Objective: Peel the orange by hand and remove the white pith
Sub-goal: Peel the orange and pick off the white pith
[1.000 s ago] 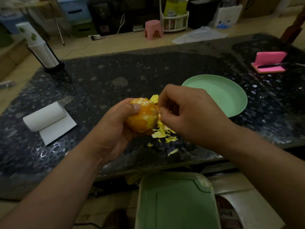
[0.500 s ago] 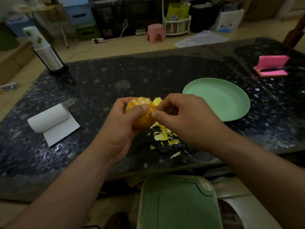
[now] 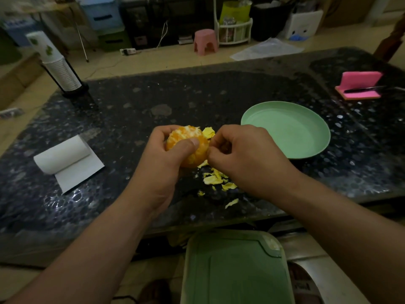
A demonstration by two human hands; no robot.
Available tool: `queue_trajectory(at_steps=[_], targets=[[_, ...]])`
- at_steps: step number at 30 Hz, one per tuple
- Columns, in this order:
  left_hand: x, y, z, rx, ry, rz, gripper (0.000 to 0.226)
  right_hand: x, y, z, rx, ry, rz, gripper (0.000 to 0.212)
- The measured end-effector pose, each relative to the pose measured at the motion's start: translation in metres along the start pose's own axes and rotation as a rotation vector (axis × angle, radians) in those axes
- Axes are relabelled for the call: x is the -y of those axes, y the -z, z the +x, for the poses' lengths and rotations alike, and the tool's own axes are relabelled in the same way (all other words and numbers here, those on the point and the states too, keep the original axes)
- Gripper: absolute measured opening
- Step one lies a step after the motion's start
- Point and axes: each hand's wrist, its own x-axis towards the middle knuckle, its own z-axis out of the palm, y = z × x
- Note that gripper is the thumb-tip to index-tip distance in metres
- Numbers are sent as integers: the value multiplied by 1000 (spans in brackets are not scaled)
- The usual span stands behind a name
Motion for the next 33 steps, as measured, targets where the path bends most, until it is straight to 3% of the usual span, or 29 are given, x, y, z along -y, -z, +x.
queue_trajectory(at_steps=[3, 8, 15, 20, 24, 27, 33], targets=[[-2, 1, 0, -9, 84, -158, 34, -2, 0, 1, 6, -32, 98, 10], [-4, 4, 2, 19, 100, -264, 41, -1, 3, 3, 62, -37, 233, 9], [1, 5, 4, 13, -16, -89, 46, 1, 7, 5, 90, -13, 83, 12], [4, -1, -5, -65, -182, 252, 57, 9, 0, 3, 14, 19, -134, 16], [2, -7, -10, -96, -240, 275, 51, 9, -2, 4, -66, -8, -51, 16], [1, -7, -9, -104, -173, 189, 55, 6, 1, 6, -60, -53, 60, 13], [-11, -3, -6, -9, 83, -329, 36, 3, 12, 8, 111, -143, 474, 13]])
